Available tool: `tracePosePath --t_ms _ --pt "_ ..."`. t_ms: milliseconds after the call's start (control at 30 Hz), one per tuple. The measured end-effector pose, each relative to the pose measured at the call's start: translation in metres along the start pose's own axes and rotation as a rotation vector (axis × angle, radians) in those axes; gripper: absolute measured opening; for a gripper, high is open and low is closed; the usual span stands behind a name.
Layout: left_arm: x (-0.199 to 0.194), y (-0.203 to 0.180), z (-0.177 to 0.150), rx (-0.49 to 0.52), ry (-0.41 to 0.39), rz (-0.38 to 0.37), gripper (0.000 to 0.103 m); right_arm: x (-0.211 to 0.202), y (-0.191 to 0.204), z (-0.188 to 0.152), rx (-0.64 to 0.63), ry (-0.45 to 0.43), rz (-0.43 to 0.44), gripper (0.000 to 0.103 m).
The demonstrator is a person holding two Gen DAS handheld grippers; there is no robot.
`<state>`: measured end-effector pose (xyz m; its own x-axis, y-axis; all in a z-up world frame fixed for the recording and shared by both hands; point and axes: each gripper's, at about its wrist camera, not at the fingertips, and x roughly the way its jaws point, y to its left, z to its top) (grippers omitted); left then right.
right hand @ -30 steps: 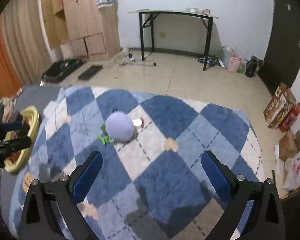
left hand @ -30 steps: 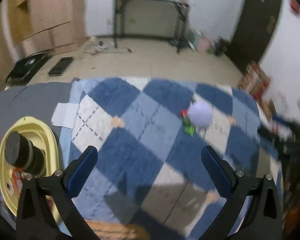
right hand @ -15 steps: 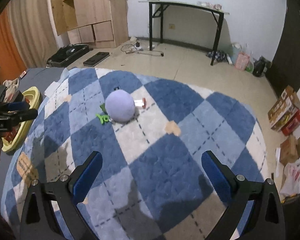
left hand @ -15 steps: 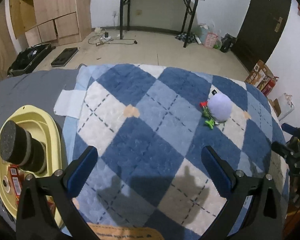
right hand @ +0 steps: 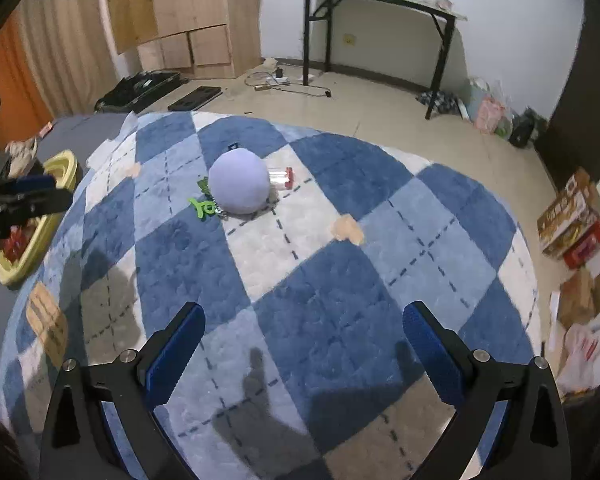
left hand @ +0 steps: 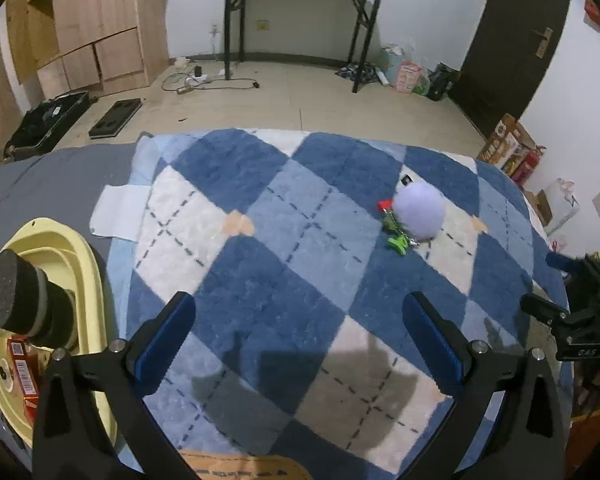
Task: Organize rigid objects
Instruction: 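Move both tools back over the lavender ball and red-capped tube, then grasp the lavender foam ball with the right tool while the left tool grasps the red-capped tube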
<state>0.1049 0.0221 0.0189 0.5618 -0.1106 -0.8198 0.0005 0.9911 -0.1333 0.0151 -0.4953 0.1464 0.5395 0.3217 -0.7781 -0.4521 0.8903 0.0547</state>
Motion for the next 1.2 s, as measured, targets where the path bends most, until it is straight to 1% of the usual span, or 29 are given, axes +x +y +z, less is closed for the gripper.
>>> tracePosePath --t_ms 67,167,333,400,633,767,1000,1200 --pt "-0.001 0.002 0.002 -0.009 -0.003 -0.007 0.103 0.002 -0.005 0.001 0.044 0.01 0.013 0.101" --pt "-0.001 0.003 0.002 -0.008 -0.004 -0.009 0.103 0.003 -0.007 0.002 0.065 0.014 0.017 0.101" --pt "0.002 0.006 -0.002 0.016 0.013 -0.002 0.103 0.001 -0.003 0.002 0.042 0.006 0.013 0.101" --pt "0.004 0.007 -0.002 0.01 0.022 -0.012 0.103 0.002 -0.004 0.002 0.045 0.008 0.014 0.101" --pt "0.008 0.003 -0.001 0.008 0.016 -0.052 0.103 0.005 -0.006 0.001 0.057 0.026 0.023 0.101" --pt "0.012 0.002 -0.003 0.007 0.029 -0.054 0.103 0.005 -0.007 0.004 0.064 0.016 0.038 0.101" --pt "0.009 0.008 0.001 -0.034 0.003 -0.061 0.103 0.01 -0.001 0.007 0.065 0.019 0.057 0.101" --pt "0.01 0.009 0.004 -0.031 -0.003 -0.055 0.103 0.016 0.015 0.011 0.026 0.022 0.085 0.101"
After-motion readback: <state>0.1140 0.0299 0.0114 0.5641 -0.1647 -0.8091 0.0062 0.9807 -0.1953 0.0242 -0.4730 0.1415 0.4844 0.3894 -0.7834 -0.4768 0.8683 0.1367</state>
